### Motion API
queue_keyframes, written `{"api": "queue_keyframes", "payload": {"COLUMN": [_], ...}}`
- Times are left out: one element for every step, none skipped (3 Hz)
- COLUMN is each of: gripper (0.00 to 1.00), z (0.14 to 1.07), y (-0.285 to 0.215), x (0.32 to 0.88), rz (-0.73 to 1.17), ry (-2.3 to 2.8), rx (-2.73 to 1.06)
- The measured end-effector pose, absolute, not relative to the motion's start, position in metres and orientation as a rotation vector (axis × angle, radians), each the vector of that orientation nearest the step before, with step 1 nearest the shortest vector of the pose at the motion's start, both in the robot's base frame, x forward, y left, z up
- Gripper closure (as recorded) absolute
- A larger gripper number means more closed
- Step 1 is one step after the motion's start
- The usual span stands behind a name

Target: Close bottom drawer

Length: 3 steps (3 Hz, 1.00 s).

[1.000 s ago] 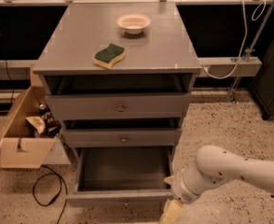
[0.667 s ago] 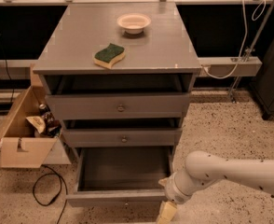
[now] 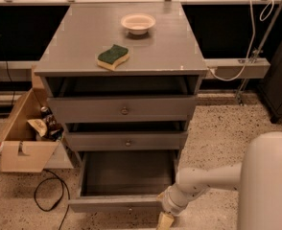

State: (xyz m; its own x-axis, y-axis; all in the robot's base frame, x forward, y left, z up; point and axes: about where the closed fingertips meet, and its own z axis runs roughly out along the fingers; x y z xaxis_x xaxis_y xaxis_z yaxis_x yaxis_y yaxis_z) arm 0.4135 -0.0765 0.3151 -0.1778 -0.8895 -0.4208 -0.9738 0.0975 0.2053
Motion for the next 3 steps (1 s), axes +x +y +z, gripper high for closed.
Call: {"api": "queue_keyframes", "payload": {"gripper": [0.41,0.64,0.87], "z": [0.271,0.228,0.223], "y": [-0.082,-0.086,-0.085], "x": [0.416,0.421,0.419], "rz": [0.653,0.649,0.659], "ry": [2.194,2.241,2.246], "rx": [-1.903,-1.892,-1.889]}}
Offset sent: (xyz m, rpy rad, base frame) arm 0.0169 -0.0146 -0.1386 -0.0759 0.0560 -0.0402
